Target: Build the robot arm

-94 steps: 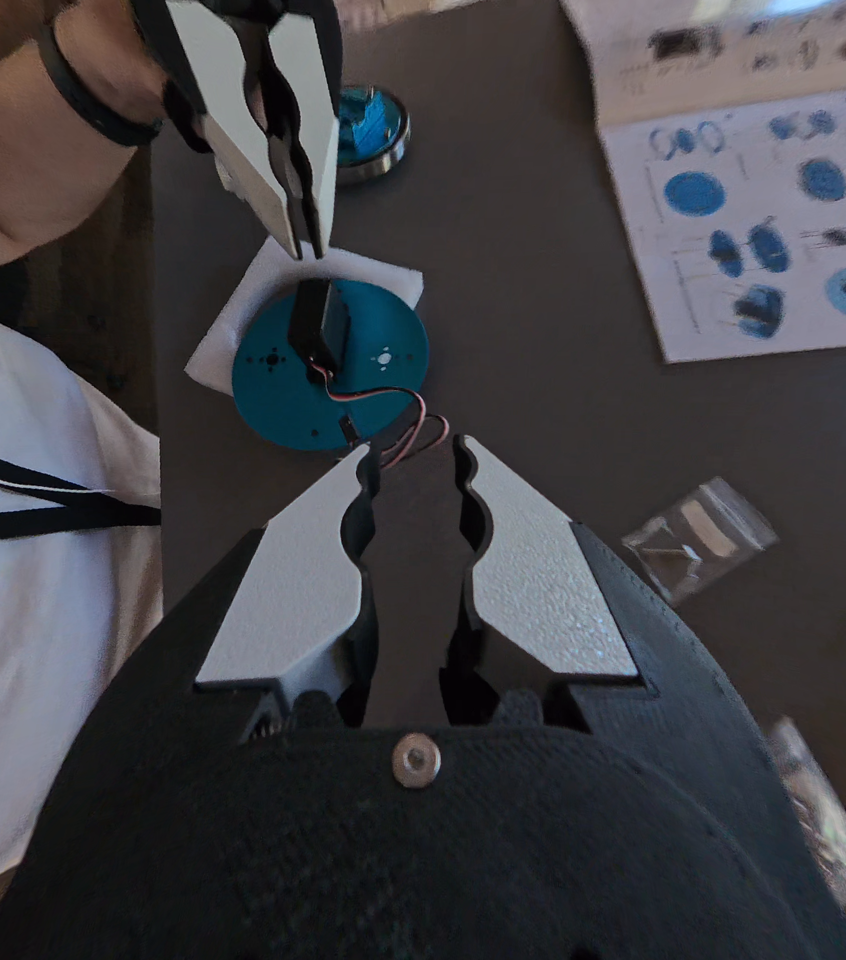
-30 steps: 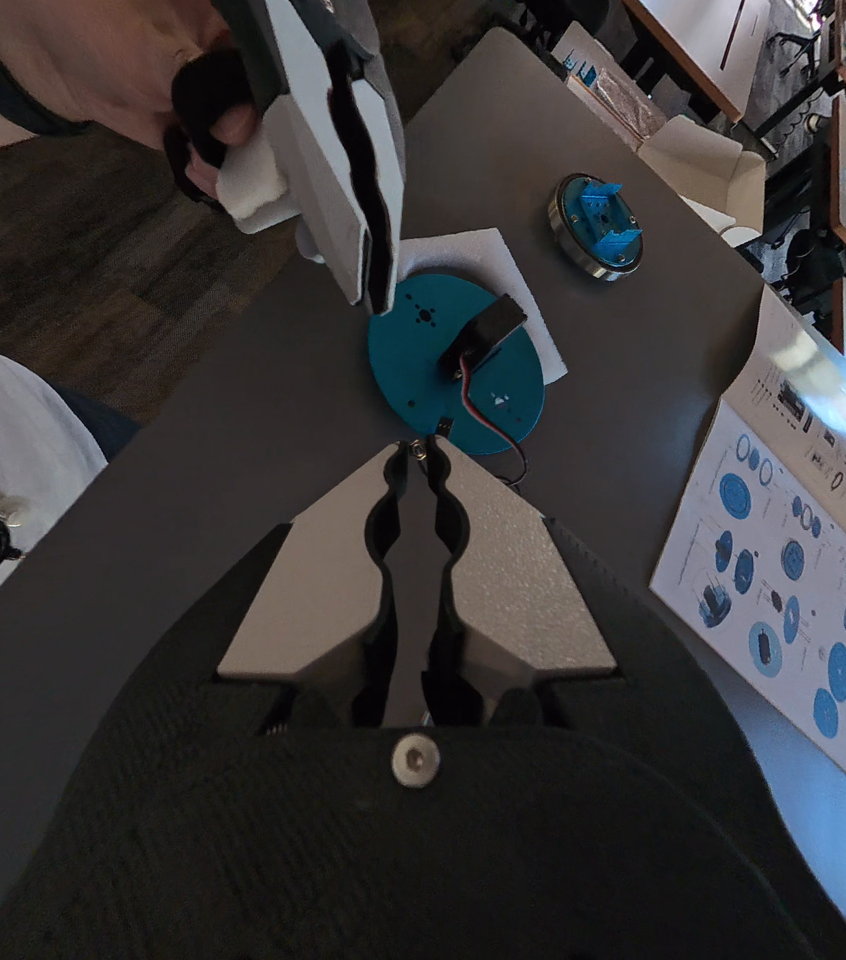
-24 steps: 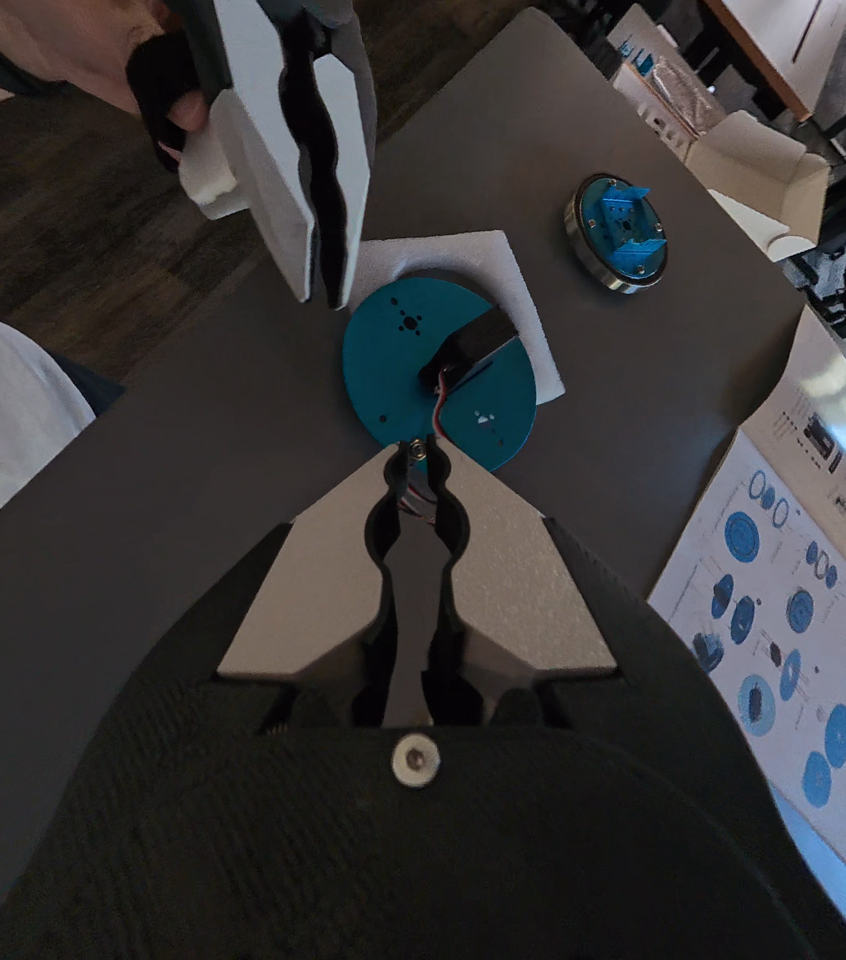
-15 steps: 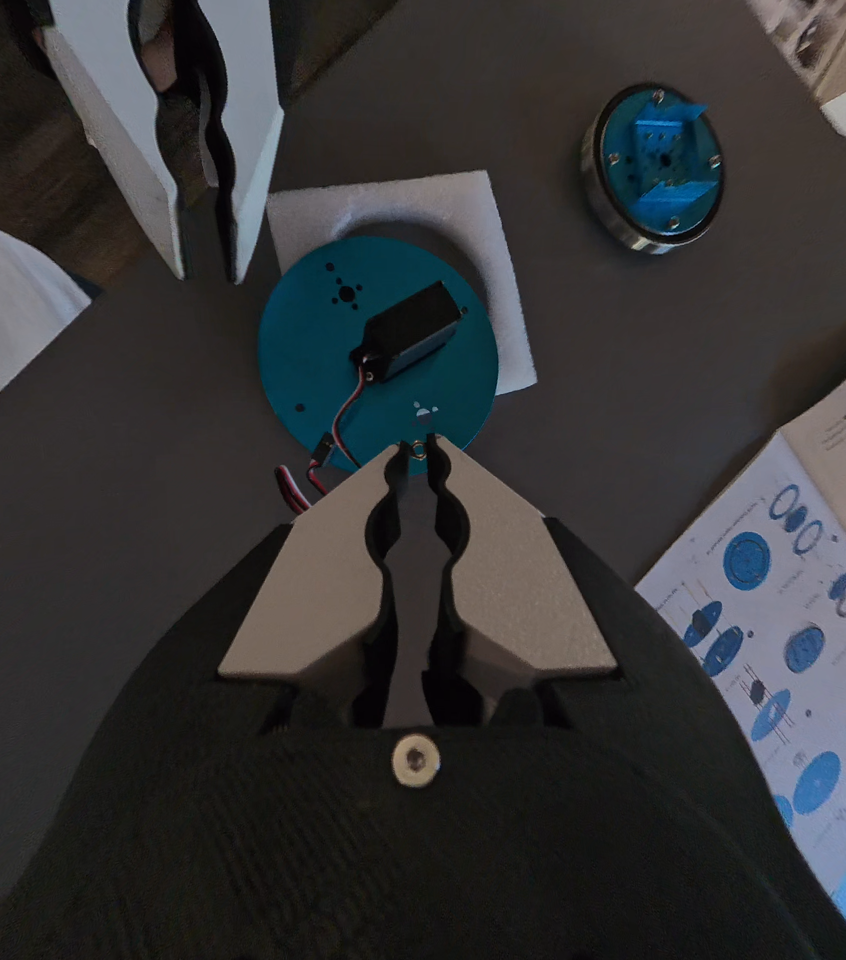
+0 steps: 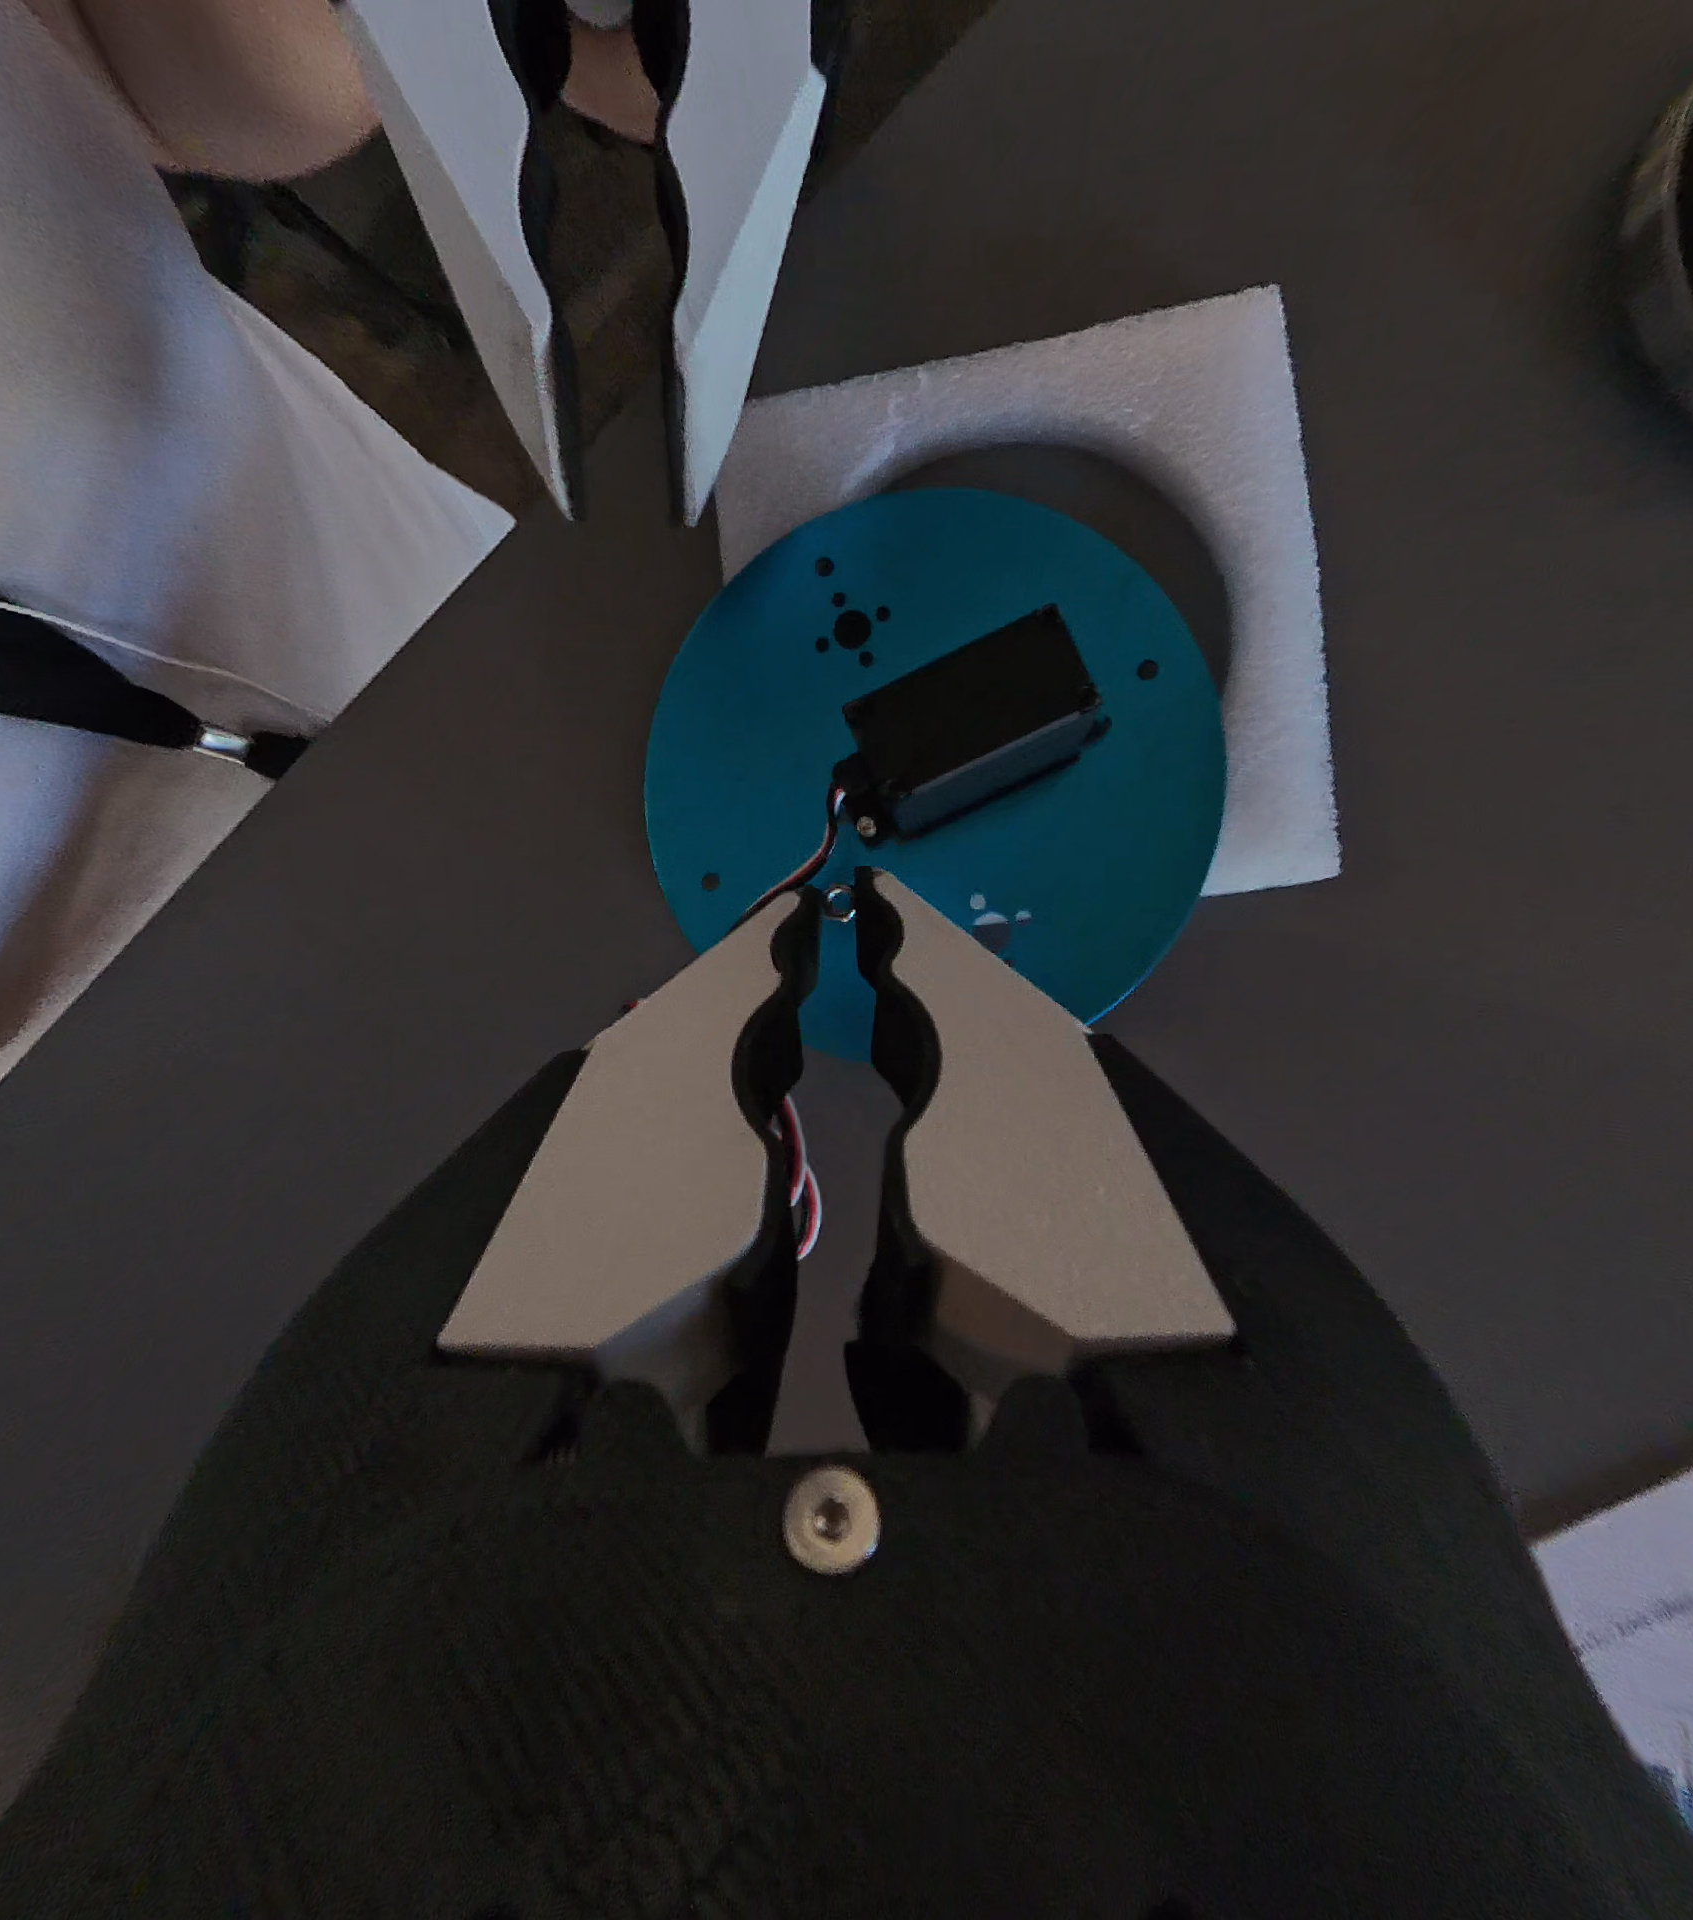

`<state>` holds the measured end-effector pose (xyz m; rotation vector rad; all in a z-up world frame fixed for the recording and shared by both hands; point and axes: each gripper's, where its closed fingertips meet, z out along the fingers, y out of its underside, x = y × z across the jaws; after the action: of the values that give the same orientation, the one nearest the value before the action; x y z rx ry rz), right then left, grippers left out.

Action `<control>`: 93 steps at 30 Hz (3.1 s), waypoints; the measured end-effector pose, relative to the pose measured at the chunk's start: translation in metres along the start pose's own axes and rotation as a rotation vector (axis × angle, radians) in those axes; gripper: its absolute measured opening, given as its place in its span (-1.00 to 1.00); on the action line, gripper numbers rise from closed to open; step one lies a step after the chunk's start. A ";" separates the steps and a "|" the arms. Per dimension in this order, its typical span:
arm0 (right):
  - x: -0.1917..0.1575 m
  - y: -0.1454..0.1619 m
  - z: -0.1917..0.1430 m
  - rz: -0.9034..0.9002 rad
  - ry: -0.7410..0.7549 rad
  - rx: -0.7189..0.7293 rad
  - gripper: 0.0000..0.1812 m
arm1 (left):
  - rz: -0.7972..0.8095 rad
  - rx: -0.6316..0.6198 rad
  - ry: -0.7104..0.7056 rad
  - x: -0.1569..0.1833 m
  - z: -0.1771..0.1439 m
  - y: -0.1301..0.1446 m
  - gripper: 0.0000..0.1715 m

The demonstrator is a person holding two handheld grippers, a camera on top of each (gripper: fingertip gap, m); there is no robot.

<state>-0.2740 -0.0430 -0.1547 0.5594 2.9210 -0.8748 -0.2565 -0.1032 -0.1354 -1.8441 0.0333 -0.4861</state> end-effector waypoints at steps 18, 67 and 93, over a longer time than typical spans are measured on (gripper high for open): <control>0.000 0.014 -0.002 0.190 0.030 0.190 -0.94 | 0.084 -0.044 -0.069 -0.018 0.018 -0.005 -0.76; -0.002 0.002 -0.003 0.303 0.469 0.249 -1.00 | -0.432 0.089 0.127 -0.056 0.064 -0.066 -0.99; 0.001 0.014 -0.003 0.020 0.413 0.162 -0.88 | -0.436 0.073 0.308 -0.052 0.063 -0.068 -1.00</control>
<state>-0.2699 -0.0303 -0.1592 0.8752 3.2110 -1.1219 -0.2976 -0.0100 -0.1040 -1.6898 -0.1797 -1.0596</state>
